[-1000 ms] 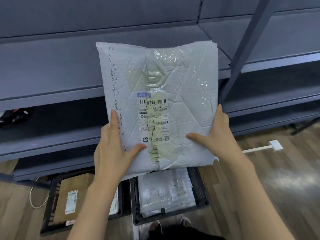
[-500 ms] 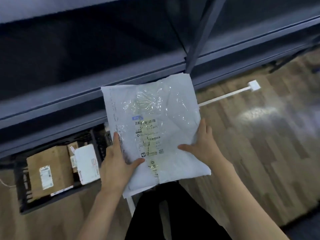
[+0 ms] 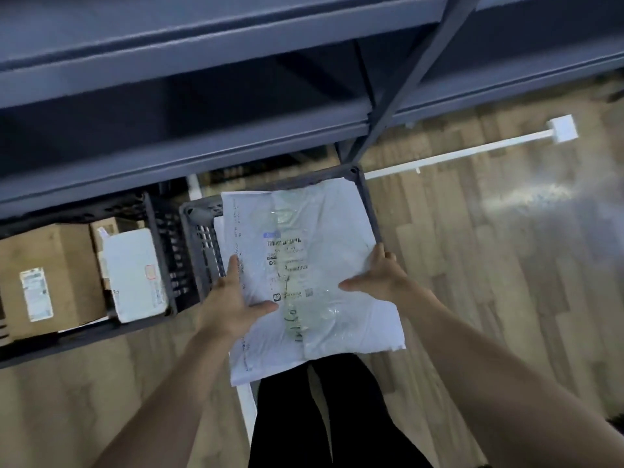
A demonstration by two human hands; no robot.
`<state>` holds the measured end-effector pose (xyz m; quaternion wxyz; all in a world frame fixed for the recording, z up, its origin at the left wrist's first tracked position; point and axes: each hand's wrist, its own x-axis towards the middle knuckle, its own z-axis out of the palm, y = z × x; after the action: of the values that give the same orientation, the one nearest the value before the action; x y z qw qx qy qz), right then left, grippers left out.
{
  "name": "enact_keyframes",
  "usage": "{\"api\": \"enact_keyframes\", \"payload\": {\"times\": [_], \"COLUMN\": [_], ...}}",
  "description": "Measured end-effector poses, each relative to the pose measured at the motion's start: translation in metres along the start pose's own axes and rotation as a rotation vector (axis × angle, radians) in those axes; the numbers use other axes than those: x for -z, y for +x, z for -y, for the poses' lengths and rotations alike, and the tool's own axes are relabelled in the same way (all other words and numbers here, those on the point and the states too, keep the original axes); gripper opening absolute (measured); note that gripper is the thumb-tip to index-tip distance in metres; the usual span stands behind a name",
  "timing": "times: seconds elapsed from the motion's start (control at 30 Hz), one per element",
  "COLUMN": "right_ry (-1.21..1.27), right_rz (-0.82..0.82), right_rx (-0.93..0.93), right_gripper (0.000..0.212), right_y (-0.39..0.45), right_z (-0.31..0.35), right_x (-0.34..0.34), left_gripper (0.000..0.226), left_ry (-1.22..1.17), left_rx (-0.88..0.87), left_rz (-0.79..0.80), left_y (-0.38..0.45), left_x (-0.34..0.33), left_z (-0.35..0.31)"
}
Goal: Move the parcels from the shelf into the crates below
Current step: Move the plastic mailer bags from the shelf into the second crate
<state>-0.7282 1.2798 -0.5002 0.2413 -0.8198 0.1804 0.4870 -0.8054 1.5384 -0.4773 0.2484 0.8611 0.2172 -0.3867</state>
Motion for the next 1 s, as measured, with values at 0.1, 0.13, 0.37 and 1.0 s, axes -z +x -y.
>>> {"api": "enact_keyframes", "payload": {"times": [0.1, 0.13, 0.37, 1.0], "right_ry": [-0.049, -0.069, -0.168, -0.376], "right_rz": [0.064, 0.069, 0.040, -0.197], "right_rx": [-0.017, -0.021, -0.004, 0.105], "right_gripper": [0.129, 0.131, 0.131, 0.116], "right_y": [0.047, 0.063, 0.168, 0.296], "right_z": [-0.005, -0.006, -0.019, -0.051], "right_x": [-0.006, -0.008, -0.028, -0.096], "left_gripper": [0.116, 0.115, 0.117, 0.114], "left_ry": [0.053, 0.068, 0.034, -0.025], "left_rx": [0.002, 0.002, 0.015, -0.037], "left_rz": [-0.023, -0.031, -0.021, -0.090], "left_y": [0.038, 0.052, 0.144, 0.278], "left_x": [-0.025, -0.033, -0.089, -0.200], "left_z": [0.001, 0.002, 0.011, 0.041]}}
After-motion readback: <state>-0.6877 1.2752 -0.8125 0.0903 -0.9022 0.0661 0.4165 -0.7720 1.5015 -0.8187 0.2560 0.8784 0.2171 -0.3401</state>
